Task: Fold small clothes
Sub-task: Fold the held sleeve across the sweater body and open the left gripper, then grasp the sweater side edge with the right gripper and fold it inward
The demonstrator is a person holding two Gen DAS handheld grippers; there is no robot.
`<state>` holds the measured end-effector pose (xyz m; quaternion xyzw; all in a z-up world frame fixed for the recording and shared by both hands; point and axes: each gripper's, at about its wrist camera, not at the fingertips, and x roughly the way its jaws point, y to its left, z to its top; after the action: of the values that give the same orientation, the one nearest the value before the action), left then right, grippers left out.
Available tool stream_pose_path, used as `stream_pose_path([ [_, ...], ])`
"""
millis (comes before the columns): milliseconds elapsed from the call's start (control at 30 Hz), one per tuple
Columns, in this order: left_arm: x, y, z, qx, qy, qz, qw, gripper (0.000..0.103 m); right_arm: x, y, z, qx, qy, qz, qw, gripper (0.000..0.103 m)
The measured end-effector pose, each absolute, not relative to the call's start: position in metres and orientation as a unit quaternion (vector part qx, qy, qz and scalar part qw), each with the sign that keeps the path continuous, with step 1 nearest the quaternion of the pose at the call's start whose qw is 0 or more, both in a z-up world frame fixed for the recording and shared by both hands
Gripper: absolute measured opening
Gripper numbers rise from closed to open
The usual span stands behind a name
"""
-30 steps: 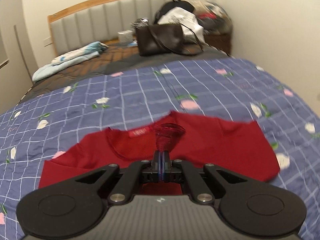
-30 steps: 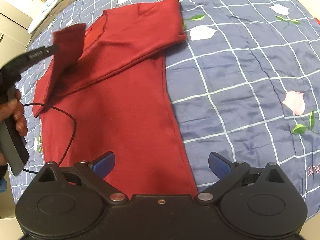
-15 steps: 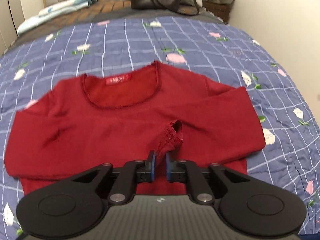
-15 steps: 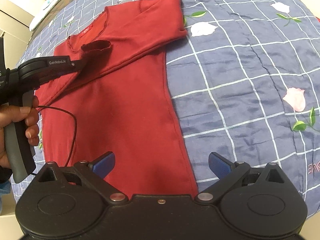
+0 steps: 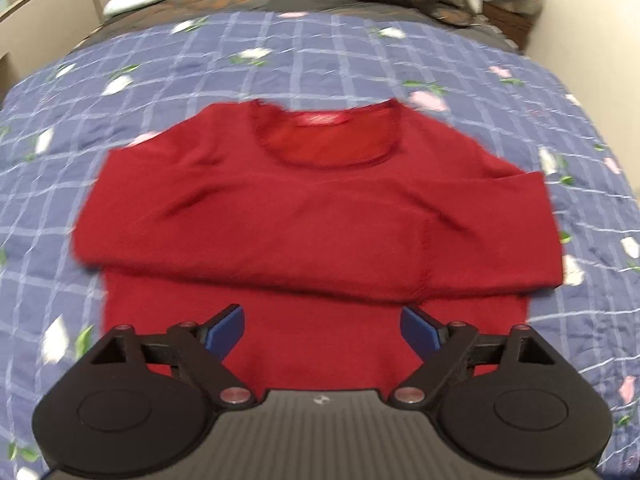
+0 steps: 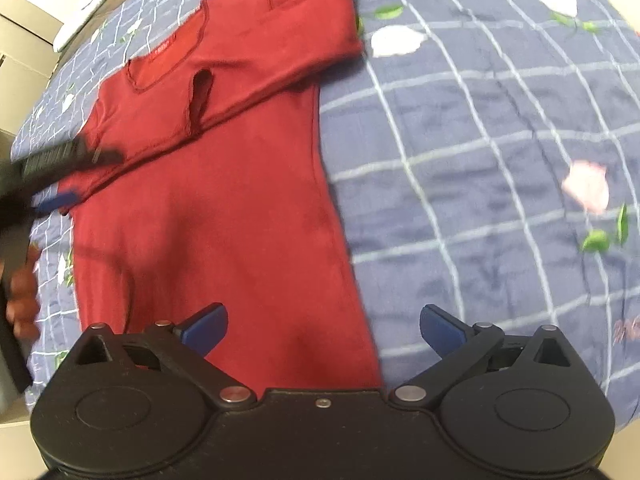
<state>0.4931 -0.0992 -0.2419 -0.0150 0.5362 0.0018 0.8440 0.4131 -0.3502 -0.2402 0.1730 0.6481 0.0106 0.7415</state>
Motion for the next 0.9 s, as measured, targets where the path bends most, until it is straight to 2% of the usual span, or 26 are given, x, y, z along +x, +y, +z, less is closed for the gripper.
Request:
stream_pose_path([
  [100, 0.476, -0.076, -0.243, -0.019, 0.543, 0.041, 0.839, 0.095, 0.436, -0.360, -0.239, 0.151, 0.628, 0.022, 0.763, 0.101],
  [467, 0.421, 0.028, -0.275, -0.078, 0.568, 0.216, 0.790, 0.097, 0.558, -0.391, -0.269, 0.141, 0.554, 0.044, 0.819, 0.074],
  [733, 0.403, 0.048, -0.280, -0.108, 0.569, 0.241, 0.779, 0.097, 0.570, -0.386, -0.282, 0.111, 0.573, 0.061, 0.810, 0.019],
  [800, 0.400, 0.045, -0.278, -0.112, 0.567, 0.240, 0.780, 0.097, 0.568, -0.390, -0.277, 0.144, 0.576, 0.062, 0.803, 0.013],
  [900, 0.397, 0.043, -0.276, -0.120, 0.565, 0.238, 0.781, 0.097, 0.565, -0.415, -0.272, 0.291, 0.567, 0.019, 0.770, 0.011],
])
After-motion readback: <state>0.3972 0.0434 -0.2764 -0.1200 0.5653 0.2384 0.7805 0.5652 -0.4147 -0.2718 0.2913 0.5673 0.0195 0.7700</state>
